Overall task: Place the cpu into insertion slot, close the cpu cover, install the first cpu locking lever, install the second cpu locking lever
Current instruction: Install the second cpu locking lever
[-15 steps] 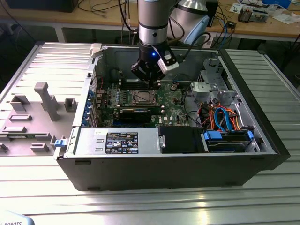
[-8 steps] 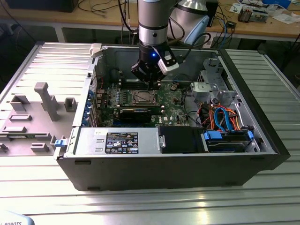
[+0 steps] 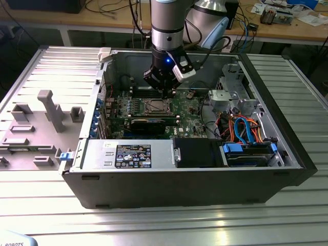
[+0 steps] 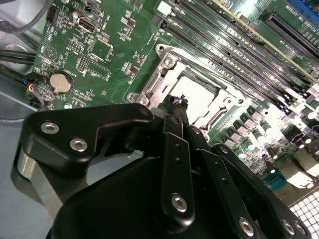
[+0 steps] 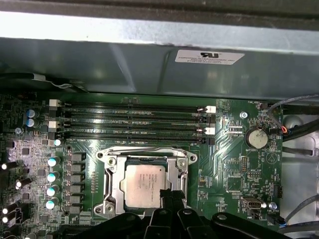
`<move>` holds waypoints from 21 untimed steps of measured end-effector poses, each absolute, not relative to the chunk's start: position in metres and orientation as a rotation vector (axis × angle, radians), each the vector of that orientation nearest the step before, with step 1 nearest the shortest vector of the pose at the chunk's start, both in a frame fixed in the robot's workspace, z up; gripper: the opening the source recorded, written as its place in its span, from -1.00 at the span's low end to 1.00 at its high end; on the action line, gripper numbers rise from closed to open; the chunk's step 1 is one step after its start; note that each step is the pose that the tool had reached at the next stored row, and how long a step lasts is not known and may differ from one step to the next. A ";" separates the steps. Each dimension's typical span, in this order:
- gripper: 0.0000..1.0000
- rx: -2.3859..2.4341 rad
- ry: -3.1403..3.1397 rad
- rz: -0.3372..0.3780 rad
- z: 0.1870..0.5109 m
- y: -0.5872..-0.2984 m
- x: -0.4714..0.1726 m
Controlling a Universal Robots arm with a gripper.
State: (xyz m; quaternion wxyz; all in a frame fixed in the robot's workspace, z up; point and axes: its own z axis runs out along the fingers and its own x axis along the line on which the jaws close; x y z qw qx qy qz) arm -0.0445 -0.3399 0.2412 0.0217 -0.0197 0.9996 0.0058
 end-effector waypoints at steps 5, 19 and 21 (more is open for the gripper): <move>-0.79 -0.061 3.097 0.018 0.241 -0.340 -0.044; -0.79 -0.061 3.100 0.018 0.249 -0.343 -0.044; -0.79 -0.061 3.100 0.018 0.249 -0.343 -0.044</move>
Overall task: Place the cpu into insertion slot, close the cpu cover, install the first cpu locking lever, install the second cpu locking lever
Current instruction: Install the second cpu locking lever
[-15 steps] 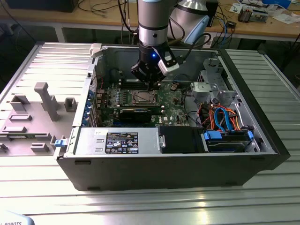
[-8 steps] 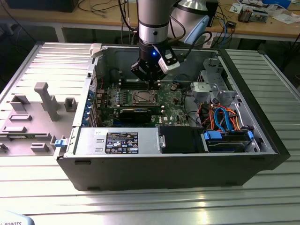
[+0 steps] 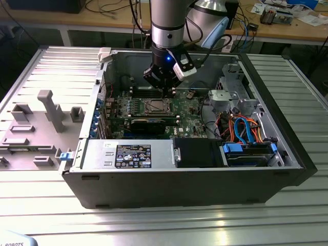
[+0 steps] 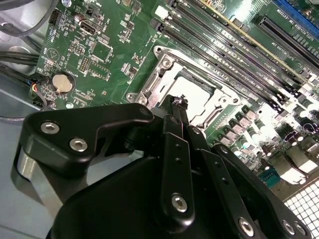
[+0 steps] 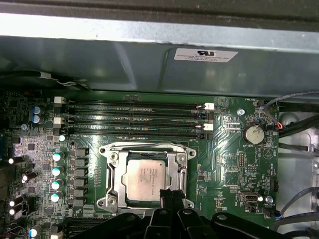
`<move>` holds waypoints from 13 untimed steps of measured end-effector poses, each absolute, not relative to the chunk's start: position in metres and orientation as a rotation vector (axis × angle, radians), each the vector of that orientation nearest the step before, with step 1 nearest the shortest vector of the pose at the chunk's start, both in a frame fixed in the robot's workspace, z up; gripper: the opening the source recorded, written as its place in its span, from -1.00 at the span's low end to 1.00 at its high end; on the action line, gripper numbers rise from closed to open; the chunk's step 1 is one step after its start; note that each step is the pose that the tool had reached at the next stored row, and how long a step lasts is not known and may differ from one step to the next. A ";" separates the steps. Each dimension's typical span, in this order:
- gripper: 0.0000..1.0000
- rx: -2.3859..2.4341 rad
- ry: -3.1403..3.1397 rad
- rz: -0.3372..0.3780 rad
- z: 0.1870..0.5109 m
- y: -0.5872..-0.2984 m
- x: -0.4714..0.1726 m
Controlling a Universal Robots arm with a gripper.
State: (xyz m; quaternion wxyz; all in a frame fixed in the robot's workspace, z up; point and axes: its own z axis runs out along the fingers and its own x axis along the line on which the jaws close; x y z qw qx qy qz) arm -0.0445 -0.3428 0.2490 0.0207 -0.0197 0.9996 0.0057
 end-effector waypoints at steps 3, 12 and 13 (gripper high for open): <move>-0.79 -0.061 3.100 0.018 0.249 -0.343 -0.045; -0.79 -0.061 3.100 0.018 0.249 -0.349 -0.045; -0.79 -0.061 3.099 0.041 0.249 -0.349 -0.044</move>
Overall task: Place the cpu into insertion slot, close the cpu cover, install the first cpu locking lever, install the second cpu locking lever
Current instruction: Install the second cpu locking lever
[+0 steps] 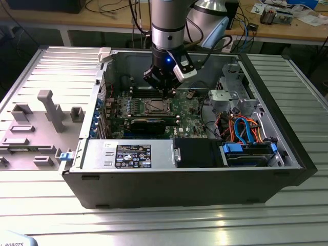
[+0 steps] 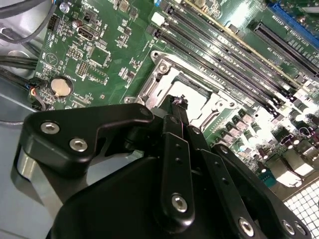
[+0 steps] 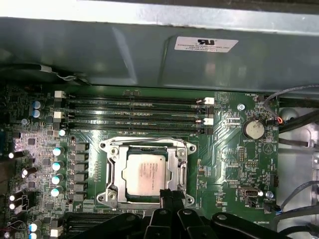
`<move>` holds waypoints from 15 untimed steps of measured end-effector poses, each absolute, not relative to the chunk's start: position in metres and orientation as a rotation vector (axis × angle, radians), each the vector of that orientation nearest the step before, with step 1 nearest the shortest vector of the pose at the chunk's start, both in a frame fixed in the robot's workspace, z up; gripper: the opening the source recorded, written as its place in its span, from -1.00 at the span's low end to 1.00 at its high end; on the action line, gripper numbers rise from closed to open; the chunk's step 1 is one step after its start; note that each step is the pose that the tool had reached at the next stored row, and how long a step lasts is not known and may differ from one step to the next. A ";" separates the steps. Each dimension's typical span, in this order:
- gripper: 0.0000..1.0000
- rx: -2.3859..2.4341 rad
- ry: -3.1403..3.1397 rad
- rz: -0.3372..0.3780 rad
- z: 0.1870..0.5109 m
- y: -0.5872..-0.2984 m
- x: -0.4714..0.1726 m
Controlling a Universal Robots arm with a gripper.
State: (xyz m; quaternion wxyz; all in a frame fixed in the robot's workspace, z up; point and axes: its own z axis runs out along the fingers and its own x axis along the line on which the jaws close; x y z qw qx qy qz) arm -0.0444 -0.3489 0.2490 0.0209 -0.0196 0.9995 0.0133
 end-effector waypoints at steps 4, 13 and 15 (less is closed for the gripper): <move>-0.79 -0.059 3.097 0.090 0.249 -0.353 -0.045; -0.79 -0.058 3.120 0.093 0.248 -0.368 -0.044; -0.79 -0.058 3.126 0.093 0.248 -0.368 -0.045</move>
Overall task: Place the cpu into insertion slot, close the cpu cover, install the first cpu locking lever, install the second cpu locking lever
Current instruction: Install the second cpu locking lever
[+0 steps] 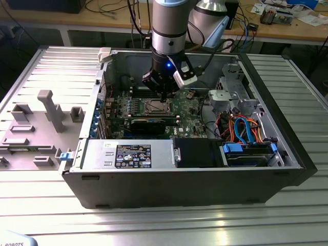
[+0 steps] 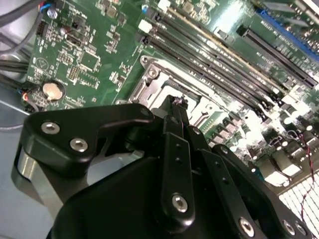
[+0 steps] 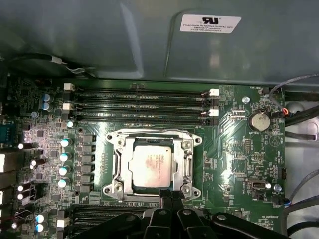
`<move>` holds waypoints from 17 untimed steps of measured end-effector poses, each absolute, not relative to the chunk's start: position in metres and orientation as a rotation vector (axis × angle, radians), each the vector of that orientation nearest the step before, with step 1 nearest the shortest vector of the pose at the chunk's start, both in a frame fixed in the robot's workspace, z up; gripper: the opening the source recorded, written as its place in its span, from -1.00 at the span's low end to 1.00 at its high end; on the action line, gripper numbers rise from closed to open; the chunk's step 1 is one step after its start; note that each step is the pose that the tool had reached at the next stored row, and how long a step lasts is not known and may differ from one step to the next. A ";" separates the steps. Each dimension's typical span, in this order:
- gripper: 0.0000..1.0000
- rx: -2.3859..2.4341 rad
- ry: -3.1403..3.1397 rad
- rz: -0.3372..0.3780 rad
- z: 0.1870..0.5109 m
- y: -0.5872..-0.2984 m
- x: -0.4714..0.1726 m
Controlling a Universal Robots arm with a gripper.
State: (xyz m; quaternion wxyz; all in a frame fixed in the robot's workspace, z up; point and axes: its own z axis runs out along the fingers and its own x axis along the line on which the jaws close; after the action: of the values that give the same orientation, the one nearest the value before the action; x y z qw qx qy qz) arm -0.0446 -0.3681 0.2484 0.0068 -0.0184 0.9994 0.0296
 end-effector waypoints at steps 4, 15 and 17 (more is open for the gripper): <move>-0.79 -0.058 3.126 0.093 0.248 -0.368 -0.045; -0.79 -0.056 3.166 0.196 0.246 -0.395 -0.045; -0.79 -0.056 3.170 0.197 0.246 -0.400 -0.045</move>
State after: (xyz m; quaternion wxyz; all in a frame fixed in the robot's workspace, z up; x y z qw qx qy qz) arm -0.0446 -0.3999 0.2457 -0.0174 -0.0176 0.9978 0.0619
